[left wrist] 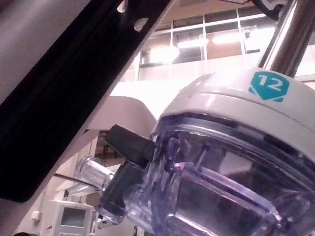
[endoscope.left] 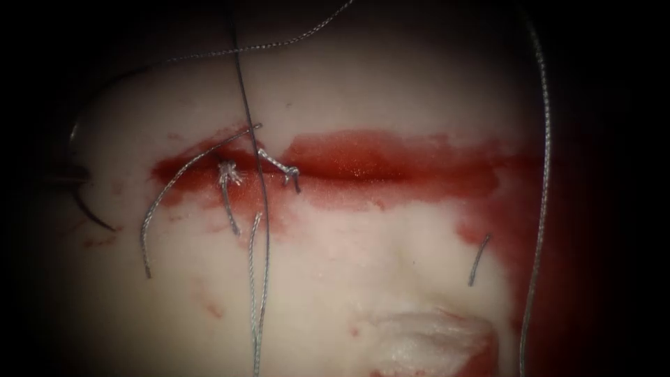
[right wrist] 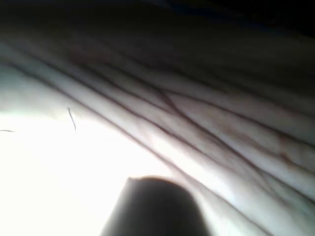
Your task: Wound Closure
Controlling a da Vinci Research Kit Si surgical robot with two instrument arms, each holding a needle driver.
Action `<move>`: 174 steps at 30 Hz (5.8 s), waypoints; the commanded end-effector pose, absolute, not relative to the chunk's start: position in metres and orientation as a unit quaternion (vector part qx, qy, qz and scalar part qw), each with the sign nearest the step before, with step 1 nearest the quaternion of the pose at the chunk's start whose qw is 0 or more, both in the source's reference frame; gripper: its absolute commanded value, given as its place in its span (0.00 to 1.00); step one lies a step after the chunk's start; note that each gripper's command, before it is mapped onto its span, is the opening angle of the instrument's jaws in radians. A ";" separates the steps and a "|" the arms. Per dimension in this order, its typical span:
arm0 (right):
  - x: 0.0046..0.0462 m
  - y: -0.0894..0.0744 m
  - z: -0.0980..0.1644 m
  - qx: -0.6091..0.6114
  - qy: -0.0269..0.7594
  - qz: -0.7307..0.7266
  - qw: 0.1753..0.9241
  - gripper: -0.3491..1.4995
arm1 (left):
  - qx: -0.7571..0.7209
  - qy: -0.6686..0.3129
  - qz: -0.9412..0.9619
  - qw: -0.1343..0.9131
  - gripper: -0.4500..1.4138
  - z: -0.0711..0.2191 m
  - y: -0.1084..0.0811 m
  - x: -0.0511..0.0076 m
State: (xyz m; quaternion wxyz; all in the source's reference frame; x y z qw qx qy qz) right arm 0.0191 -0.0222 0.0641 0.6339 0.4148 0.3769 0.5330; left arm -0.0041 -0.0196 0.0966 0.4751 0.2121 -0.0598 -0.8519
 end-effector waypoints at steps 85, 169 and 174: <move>0.0372 -0.024 0.079 0.271 0.648 0.412 0.580 0.00 | 0.637 -0.340 -0.653 0.226 0.85 0.094 -0.022 -0.0175; 0.0314 -0.019 0.083 -0.221 0.677 -0.086 0.697 0.00 | -0.010 -0.384 -0.207 0.900 0.00 0.106 -0.023 -0.0257; 0.0315 -0.019 0.083 -0.221 0.666 -0.101 0.705 0.00 | -0.006 -0.374 -0.203 0.905 0.00 0.106 -0.024 -0.0256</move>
